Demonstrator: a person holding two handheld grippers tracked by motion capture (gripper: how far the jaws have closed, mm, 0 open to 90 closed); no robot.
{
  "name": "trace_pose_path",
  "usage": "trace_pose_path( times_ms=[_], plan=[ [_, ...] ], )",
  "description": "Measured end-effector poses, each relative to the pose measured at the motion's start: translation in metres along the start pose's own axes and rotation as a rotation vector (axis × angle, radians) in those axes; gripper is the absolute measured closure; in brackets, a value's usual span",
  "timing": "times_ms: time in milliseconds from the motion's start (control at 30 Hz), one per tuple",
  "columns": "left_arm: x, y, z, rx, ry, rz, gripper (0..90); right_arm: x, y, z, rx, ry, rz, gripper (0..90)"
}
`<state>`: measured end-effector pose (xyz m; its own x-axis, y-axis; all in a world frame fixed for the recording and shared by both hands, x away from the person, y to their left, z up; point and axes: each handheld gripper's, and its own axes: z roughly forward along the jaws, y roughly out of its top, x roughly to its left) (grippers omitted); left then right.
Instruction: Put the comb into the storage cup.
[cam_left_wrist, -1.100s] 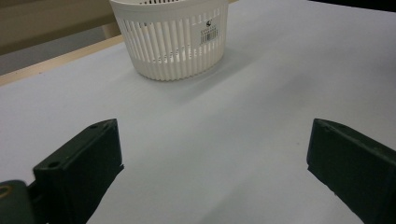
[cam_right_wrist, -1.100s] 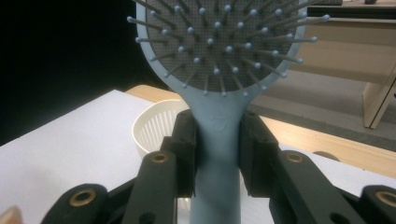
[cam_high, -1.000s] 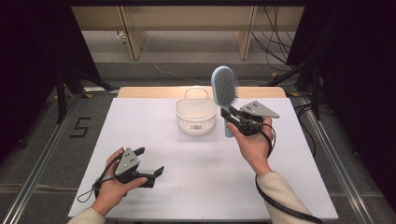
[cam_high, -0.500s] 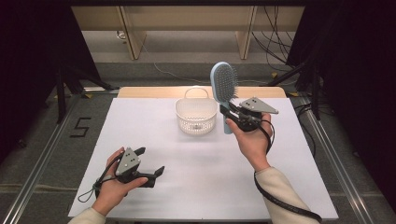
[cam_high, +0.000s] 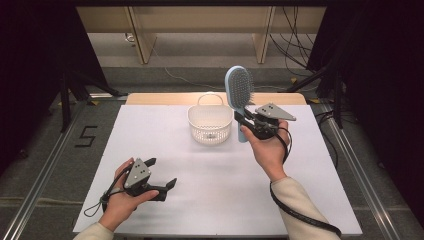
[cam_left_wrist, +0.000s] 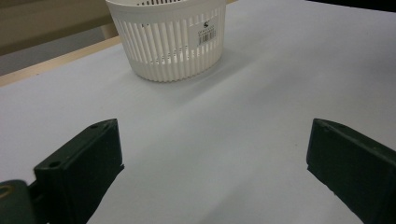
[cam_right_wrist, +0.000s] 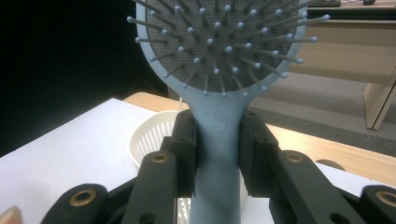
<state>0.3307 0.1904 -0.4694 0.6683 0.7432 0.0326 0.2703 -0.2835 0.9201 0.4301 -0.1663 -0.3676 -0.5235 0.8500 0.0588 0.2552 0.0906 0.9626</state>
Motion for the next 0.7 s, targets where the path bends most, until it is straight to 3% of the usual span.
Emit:
trace_pose_path(
  times_ms=[700],
  plan=[
    [0.001, 0.0, 0.0, -0.005, -0.001, -0.008, 2.8, 0.002, 0.003, 0.012, -0.009, -0.009, 0.016, 70.5]
  ],
)
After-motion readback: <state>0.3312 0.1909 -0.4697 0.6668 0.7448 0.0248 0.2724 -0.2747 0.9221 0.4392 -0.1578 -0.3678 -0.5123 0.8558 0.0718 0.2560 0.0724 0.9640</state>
